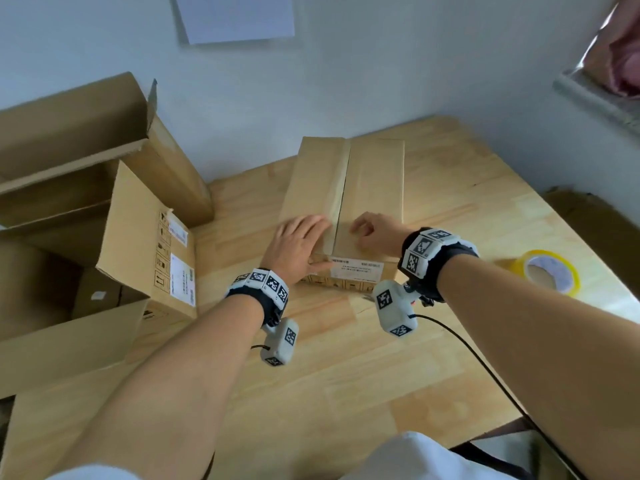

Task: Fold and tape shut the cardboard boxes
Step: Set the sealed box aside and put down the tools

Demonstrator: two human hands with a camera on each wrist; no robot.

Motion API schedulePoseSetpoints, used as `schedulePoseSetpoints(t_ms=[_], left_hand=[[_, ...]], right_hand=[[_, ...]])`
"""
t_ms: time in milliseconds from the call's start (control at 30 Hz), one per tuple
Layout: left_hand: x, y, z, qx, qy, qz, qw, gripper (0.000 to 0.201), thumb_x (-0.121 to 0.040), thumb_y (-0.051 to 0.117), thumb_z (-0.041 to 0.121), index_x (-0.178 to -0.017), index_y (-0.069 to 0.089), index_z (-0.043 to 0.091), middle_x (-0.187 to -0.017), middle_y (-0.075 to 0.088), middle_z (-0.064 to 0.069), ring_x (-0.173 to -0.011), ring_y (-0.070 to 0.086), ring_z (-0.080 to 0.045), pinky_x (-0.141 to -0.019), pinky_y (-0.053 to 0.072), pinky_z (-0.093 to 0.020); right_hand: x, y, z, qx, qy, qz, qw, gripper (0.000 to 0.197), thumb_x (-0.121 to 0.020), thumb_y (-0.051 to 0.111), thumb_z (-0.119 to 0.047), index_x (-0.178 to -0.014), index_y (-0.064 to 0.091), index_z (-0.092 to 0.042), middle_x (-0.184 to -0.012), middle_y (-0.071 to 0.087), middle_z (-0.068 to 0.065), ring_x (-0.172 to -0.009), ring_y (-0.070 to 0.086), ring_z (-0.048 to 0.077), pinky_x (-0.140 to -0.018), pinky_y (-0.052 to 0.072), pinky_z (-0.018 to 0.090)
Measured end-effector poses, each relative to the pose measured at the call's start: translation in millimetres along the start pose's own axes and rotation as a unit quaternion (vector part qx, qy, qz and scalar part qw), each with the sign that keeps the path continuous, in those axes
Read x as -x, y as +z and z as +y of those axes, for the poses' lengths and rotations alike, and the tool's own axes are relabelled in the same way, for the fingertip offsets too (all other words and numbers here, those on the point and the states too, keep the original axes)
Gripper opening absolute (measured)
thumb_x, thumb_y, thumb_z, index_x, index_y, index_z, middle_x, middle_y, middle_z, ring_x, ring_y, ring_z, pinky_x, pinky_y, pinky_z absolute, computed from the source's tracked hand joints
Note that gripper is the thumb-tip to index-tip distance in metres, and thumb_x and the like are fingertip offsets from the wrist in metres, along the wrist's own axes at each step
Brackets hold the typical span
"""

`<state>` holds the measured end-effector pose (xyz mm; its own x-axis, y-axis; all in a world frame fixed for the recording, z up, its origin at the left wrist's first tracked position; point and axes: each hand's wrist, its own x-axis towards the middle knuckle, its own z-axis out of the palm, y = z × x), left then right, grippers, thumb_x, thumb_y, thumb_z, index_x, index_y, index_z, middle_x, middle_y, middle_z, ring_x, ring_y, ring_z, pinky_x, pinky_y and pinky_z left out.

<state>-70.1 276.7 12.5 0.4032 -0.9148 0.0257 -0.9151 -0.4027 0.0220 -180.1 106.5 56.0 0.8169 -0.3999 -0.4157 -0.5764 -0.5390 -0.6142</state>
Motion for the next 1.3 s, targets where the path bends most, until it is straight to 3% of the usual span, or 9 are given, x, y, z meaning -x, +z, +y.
schedulePoseSetpoints(t_ms=[233, 367, 467, 633, 800, 933, 1067, 1167, 1300], left_hand=[[1.8, 11.8, -3.5, -0.071, 0.014, 0.022, 0.997, 0.095, -0.068, 0.063, 0.071, -0.142, 0.034, 0.018, -0.144, 0.041, -0.001, -0.128, 0.040, -0.024, -0.104, 0.035, -0.045], [3.6, 7.5, -6.4, -0.089, 0.030, -0.012, 0.996, 0.095, -0.072, 0.069, 0.059, -0.148, 0.026, 0.020, -0.152, 0.029, 0.000, -0.136, 0.030, -0.024, -0.108, 0.027, -0.046], [2.9, -0.3, -8.3, -0.066, 0.032, -0.036, 0.997, 0.094, -0.076, 0.058, 0.067, -0.150, 0.021, 0.023, -0.156, 0.020, 0.004, -0.138, 0.023, -0.020, -0.109, 0.023, -0.042], [-3.4, -8.9, -8.2, -0.087, 0.038, -0.041, 0.995, 0.088, -0.078, 0.051, 0.069, -0.149, 0.024, 0.025, -0.153, 0.024, 0.002, -0.133, 0.029, -0.021, -0.106, 0.025, -0.041], [-2.7, -5.1, 24.5, -0.115, -0.032, -0.021, 0.993, 0.089, -0.072, 0.049, 0.078, -0.145, 0.024, 0.033, -0.144, 0.031, -0.005, -0.124, 0.035, -0.026, -0.099, 0.030, -0.048], [-3.1, 0.6, 31.6, -0.140, -0.049, -0.014, 0.989, 0.088, -0.068, 0.050, 0.079, -0.139, 0.030, 0.031, -0.138, 0.041, -0.007, -0.120, 0.042, -0.028, -0.093, 0.036, -0.049], [-4.5, -1.1, 31.3, -0.132, -0.043, -0.032, 0.990, 0.096, -0.073, 0.059, 0.069, -0.149, 0.010, 0.036, -0.148, 0.028, -0.006, -0.132, 0.029, -0.028, -0.099, 0.028, -0.050], [-3.0, -10.1, 20.1, -0.101, -0.018, -0.078, 0.992, 0.099, -0.079, 0.062, 0.057, -0.149, -0.007, 0.042, -0.154, 0.015, 0.000, -0.137, 0.020, -0.025, -0.103, 0.022, -0.046], [-1.6, -16.2, 15.0, -0.092, -0.009, -0.097, 0.991, 0.103, -0.080, 0.068, 0.044, -0.146, -0.011, 0.047, -0.156, 0.014, 0.003, -0.138, 0.019, -0.023, -0.105, 0.021, -0.044]], right_hand=[[-5.2, 3.5, -2.6, 0.018, 0.010, -0.008, 1.000, 0.027, -0.087, 0.053, -0.011, -0.111, 0.053, -0.023, -0.110, 0.054, 0.001, -0.092, 0.055, 0.019, -0.073, 0.042, 0.025], [-3.8, 2.4, -1.0, 0.016, 0.008, -0.008, 1.000, 0.027, -0.087, 0.053, -0.012, -0.111, 0.054, -0.023, -0.109, 0.055, -0.001, -0.092, 0.054, 0.017, -0.076, 0.043, 0.025], [-3.2, 3.9, 0.6, 0.018, 0.000, -0.002, 1.000, 0.028, -0.086, 0.054, -0.012, -0.111, 0.054, -0.024, -0.113, 0.058, 0.002, -0.092, 0.055, 0.017, -0.078, 0.045, 0.025], [-1.5, 3.1, 3.9, 0.027, -0.018, -0.006, 0.999, 0.031, -0.086, 0.056, -0.013, -0.116, 0.053, -0.022, -0.114, 0.055, 0.004, -0.092, 0.053, 0.016, -0.083, 0.046, 0.027], [5.0, 2.9, 5.6, 0.034, -0.031, -0.002, 0.999, 0.034, -0.089, 0.052, -0.015, -0.121, 0.052, -0.023, -0.107, 0.044, 0.000, -0.095, 0.050, 0.015, -0.083, 0.046, 0.025], [8.2, 3.8, 9.7, 0.032, -0.051, -0.002, 0.998, 0.036, -0.089, 0.052, -0.015, -0.125, 0.052, -0.022, -0.108, 0.042, 0.000, -0.096, 0.048, 0.013, -0.090, 0.045, 0.025], [13.1, 4.3, 15.9, 0.013, -0.072, -0.004, 0.997, 0.037, -0.089, 0.055, -0.013, -0.126, 0.052, -0.020, -0.112, 0.040, 0.001, -0.097, 0.046, 0.009, -0.091, 0.040, 0.019], [14.7, 5.9, 18.1, 0.012, -0.082, -0.012, 0.996, 0.036, -0.090, 0.056, -0.014, -0.126, 0.052, -0.018, -0.121, 0.042, 0.005, -0.101, 0.047, 0.010, -0.097, 0.041, 0.022], [18.9, 5.5, 15.7, 0.021, -0.083, -0.015, 0.996, 0.034, -0.090, 0.056, -0.014, -0.124, 0.054, -0.016, -0.121, 0.042, 0.005, -0.107, 0.050, 0.014, -0.099, 0.043, 0.026]])
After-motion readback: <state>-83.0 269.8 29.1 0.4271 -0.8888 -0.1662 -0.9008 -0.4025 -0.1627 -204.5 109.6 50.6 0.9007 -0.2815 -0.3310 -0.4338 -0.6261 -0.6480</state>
